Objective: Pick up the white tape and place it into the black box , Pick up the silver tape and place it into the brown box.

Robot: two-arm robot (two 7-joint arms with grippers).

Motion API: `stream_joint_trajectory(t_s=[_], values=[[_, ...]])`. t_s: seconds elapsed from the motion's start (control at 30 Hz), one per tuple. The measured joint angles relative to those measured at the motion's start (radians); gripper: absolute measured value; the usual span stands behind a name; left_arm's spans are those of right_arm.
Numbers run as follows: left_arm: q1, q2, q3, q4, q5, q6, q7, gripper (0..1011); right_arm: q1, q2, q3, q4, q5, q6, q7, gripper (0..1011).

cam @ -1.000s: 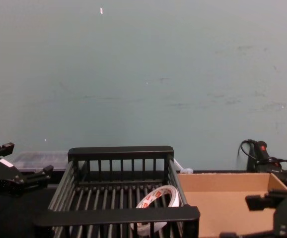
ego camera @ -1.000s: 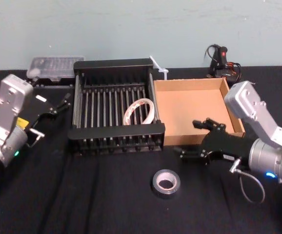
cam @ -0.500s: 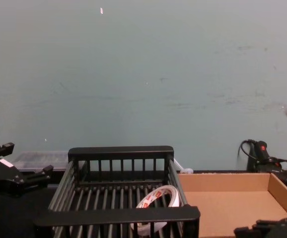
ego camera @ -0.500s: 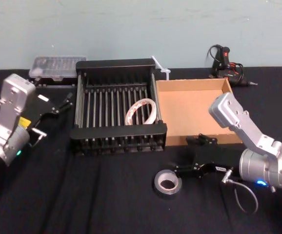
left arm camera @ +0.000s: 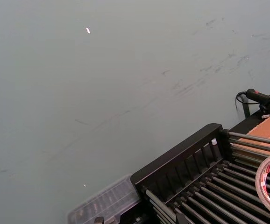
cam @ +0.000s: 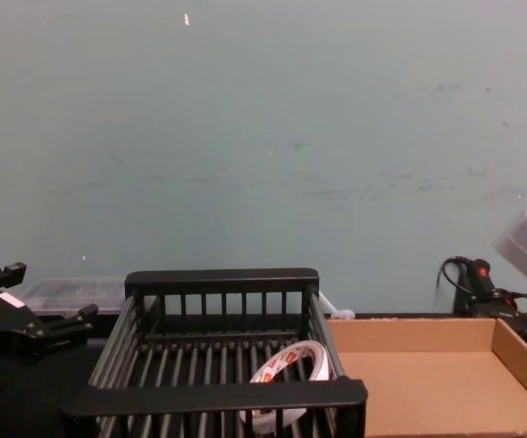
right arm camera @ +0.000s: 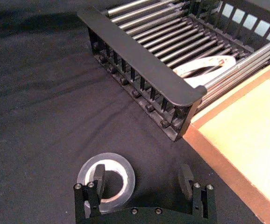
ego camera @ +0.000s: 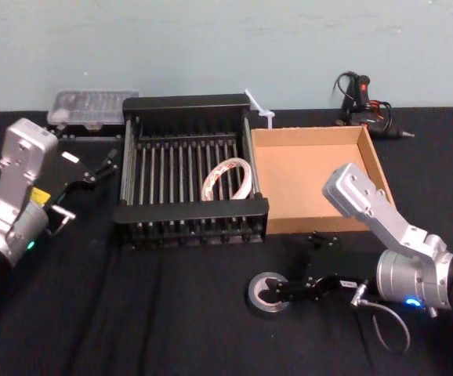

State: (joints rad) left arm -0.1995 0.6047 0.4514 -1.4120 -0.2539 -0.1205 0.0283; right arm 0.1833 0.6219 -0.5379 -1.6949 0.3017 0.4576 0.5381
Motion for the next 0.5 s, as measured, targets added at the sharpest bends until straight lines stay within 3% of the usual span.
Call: stream_joint_trajectory(t_s=[0.5], values=[[0.000,0.000,0.000,0.000,0.000,0.000,0.000,1001,0.018,-0.011,-0.026,0.033,-0.002,0.009,0.000,1003]])
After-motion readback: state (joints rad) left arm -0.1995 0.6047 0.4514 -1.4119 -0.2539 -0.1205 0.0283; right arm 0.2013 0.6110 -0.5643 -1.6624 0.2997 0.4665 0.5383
